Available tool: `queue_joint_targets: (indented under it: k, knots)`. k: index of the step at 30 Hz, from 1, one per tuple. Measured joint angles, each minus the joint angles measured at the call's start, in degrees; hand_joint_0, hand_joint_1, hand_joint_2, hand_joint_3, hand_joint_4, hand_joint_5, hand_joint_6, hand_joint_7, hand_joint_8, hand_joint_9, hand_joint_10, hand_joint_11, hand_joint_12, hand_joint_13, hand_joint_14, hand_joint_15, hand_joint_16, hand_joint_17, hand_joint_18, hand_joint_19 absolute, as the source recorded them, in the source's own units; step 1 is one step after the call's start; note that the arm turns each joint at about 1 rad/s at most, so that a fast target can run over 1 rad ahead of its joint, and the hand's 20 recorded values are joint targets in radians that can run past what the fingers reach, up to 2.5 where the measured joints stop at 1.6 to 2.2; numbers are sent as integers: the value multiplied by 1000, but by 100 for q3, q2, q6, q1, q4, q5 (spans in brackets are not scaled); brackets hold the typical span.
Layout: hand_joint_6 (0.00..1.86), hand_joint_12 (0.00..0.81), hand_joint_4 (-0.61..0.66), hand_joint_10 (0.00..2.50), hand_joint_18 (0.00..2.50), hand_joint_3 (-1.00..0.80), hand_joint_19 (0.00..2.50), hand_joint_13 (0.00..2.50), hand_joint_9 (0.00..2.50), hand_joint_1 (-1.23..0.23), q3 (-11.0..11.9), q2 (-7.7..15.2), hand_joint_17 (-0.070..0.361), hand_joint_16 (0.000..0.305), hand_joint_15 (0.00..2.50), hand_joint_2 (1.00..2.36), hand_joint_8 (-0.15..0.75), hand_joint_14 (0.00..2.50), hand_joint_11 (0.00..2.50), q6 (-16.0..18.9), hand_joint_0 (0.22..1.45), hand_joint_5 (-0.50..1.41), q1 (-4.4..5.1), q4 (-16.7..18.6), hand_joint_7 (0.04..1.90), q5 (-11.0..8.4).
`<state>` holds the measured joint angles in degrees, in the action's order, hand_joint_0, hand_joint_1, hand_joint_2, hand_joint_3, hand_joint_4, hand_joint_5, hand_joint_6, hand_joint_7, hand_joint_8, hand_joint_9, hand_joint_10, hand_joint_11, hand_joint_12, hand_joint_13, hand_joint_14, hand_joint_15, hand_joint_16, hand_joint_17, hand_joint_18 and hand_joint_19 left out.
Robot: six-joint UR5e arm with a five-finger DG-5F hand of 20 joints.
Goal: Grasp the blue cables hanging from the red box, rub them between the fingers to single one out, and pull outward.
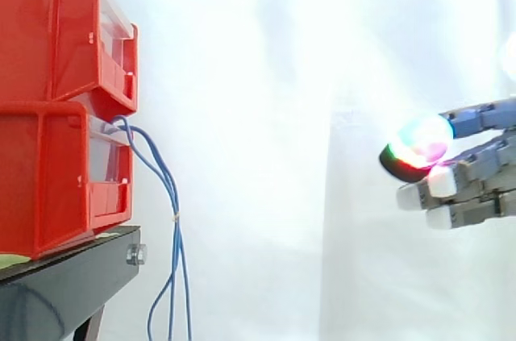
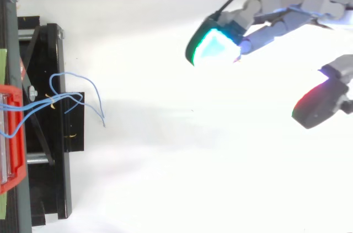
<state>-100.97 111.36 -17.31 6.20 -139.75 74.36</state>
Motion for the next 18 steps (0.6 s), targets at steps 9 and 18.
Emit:
queue_joint_targets:
  k: [9, 18]
  knots:
    - [503, 364, 240, 3, 307, -461, 221, 319, 696, -622, 501, 496, 111, 49, 66, 1002, 292, 2, 108, -161, 493, -168, -136, 155, 782, 236]
    - [502, 363, 240, 4, 305, -463, 220, 317, 694, -625, 737, 786, 111, 49, 69, 1002, 293, 2, 106, -960, 492, -166, -162, 767, 784, 238]
